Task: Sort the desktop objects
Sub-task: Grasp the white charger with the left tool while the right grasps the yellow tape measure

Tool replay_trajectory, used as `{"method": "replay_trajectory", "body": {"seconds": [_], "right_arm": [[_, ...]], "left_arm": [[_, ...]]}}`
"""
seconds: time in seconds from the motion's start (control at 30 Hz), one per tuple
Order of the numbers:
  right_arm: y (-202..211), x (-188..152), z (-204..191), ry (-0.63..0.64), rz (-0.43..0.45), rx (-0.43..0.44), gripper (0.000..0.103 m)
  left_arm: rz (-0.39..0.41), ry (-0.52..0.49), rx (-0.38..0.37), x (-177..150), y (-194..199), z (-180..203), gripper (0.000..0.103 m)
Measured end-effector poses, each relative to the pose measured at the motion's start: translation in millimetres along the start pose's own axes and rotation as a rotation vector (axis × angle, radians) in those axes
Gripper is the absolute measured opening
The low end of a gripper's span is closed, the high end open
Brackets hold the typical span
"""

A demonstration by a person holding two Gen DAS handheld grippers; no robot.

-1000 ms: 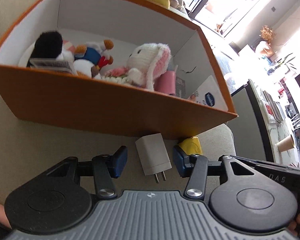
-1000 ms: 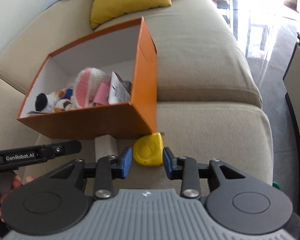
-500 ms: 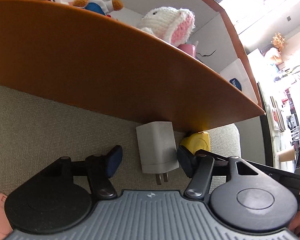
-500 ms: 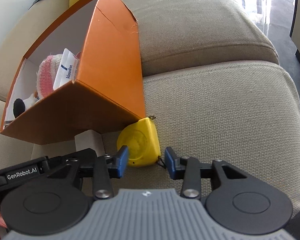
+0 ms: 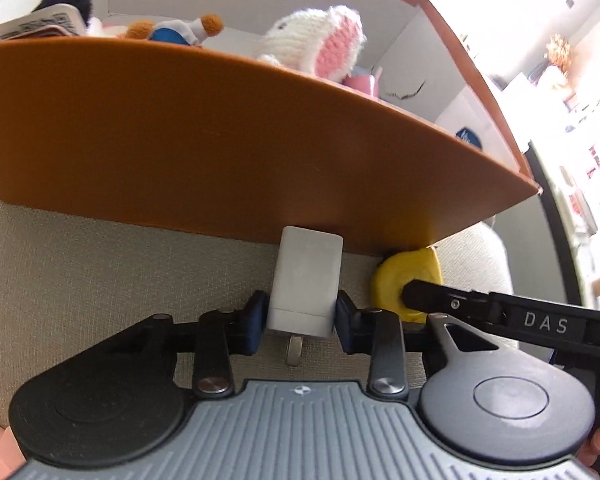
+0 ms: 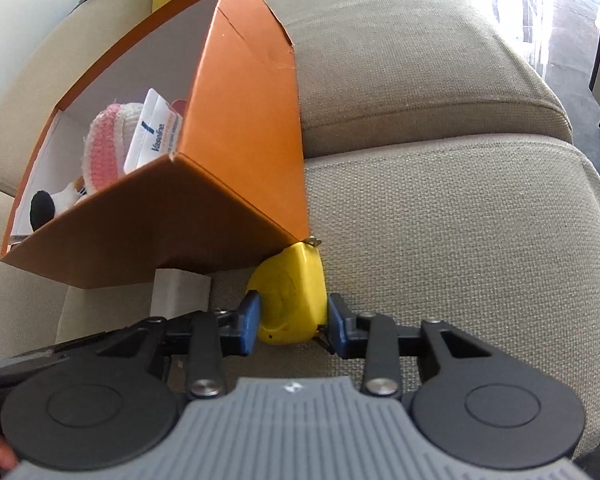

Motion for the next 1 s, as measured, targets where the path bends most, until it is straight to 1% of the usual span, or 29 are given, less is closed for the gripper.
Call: {"method": "replay_trajectory", "body": {"seconds": [0.07,0.17,0.2,0.27,0.33,0.4,0.47,0.6,0.73,0.77,0.8,0.87,0.93,1.0], "right_arm": [[6,-1,1,-0.003,0.004,0.012,0.026],[14,-2,-3,0.014,0.012,-0.009,0.025],[17,-4,-4,0.022,0.017,-0.014,0.024],[24,-8,-8,0.044,0.025,-0.028,0.023],[34,-13,-15,0.089,0.054,-0.05,0.022],[39,-17,-21,0.132,0.073,-0.071,0.021],[42,-22,-27,0.165,0.074,-0.083,0.021],[41,-27,-32,0.175,0.056,-0.06,0.021],[33,-32,-34,0.183,0.045,-0.07,0.021],[33,-32,-33,0.178,0.05,-0.067,0.021],[34,-32,-33,0.174,0.051,-0.066,0.021],[36,-32,-32,0.177,0.045,-0.07,0.021],[36,-35,-32,0.19,0.033,-0.083,0.021],[34,-39,-31,0.19,0.019,-0.087,0.021]], "left_arm": [[0.0,0.004,0.0,-1,5,-1,0.039],[-0.004,-0.025,0.021,-5,14,3,0.037],[-0.008,-0.042,0.031,-7,18,4,0.037],[-0.045,-0.093,0.071,-10,24,9,0.037],[-0.067,-0.139,0.099,-14,29,13,0.037],[-0.09,-0.171,0.108,-18,34,15,0.037],[-0.107,-0.179,0.104,-25,39,22,0.037],[-0.143,-0.203,0.099,-28,49,30,0.037],[-0.195,-0.203,0.107,-22,40,30,0.037],[-0.205,-0.194,0.119,-19,38,24,0.037],[-0.212,-0.189,0.127,-20,31,32,0.037],[-0.226,-0.186,0.131,-21,23,32,0.037],[-0.244,-0.198,0.129,-28,16,35,0.037],[-0.262,-0.199,0.121,-29,3,31,0.037]]}}
Point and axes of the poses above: each gripper's, at about its wrist camera, not at the fingertips, and y roughly against the way its jaws point, z to its right, x to its top, the point moved 2 cm from there along -y, roughly the way its jaws point, and after that the axes turned 13 degrees about -x, right-handed, at the moved point
